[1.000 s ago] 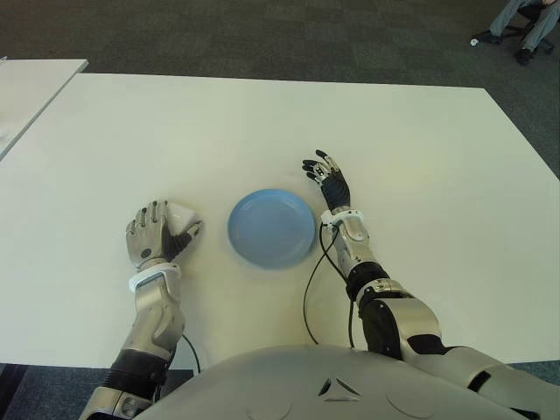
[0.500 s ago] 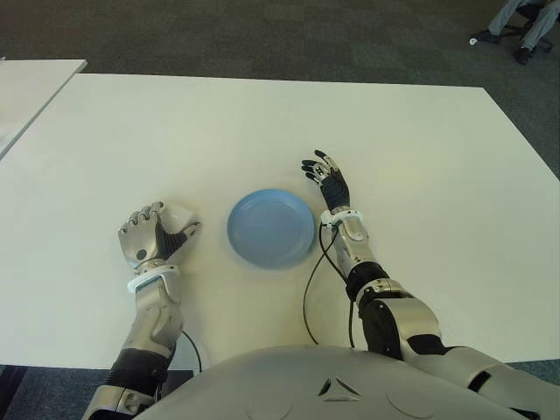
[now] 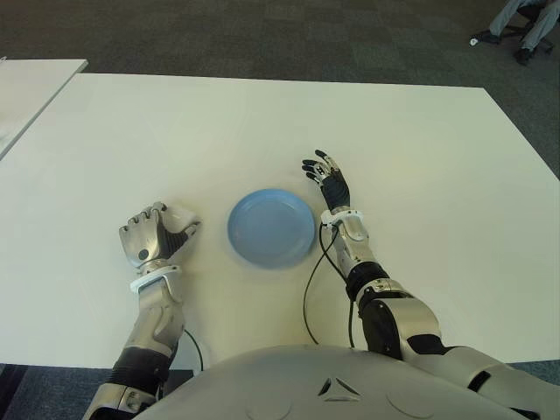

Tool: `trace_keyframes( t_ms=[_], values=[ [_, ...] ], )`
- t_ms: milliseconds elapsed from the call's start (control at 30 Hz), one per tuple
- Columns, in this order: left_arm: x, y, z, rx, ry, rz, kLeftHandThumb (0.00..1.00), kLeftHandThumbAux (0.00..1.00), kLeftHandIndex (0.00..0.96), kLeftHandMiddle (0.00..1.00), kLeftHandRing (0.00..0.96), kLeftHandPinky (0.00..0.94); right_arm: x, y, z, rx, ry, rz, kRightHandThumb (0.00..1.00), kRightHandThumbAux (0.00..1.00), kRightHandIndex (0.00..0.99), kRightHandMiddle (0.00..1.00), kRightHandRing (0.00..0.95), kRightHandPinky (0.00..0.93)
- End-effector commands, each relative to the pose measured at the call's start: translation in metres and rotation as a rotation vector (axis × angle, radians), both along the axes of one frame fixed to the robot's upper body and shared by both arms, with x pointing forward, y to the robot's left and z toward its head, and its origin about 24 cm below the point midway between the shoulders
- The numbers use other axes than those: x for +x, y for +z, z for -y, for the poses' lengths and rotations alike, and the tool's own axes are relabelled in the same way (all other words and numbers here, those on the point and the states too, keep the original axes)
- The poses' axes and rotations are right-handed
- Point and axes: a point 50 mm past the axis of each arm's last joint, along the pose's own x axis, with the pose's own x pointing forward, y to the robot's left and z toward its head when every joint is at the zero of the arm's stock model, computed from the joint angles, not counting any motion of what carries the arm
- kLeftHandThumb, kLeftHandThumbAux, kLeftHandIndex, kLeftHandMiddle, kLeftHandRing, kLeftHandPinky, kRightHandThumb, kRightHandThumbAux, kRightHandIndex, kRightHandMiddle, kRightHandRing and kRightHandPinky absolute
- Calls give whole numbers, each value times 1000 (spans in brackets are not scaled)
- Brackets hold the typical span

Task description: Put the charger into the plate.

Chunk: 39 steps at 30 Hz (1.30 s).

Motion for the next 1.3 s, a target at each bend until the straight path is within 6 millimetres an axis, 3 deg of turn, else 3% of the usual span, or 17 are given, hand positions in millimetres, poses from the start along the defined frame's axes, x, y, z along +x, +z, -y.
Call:
trace_keyframes(
  t_ms=[33, 267, 800, 1100, 1300],
  values=[
    [-6, -7, 1, -20, 1, -62, 847, 668, 395, 527, 775, 769, -16, -19, -12, 49, 0, -104, 0, 478, 138, 331, 271, 197],
    [-5, -3, 3, -28, -4, -37, 850, 668, 395, 531, 798, 822, -16, -19, -12, 46, 0, -104, 0, 473, 142, 337, 278, 214],
    [-2, 16, 9, -155, -35, 83, 857, 665, 404, 546, 845, 847, -16, -20, -11, 54, 0, -111, 0, 459, 136, 331, 275, 209],
    [18, 54, 13, -186, -91, 178, 858, 664, 406, 546, 854, 848, -16, -20, -11, 55, 0, -113, 0, 458, 130, 331, 274, 195],
    [27, 86, 28, -193, -183, 249, 858, 664, 407, 546, 855, 838, -16, -20, -11, 53, 0, -110, 0, 457, 133, 328, 269, 200]
  ],
)
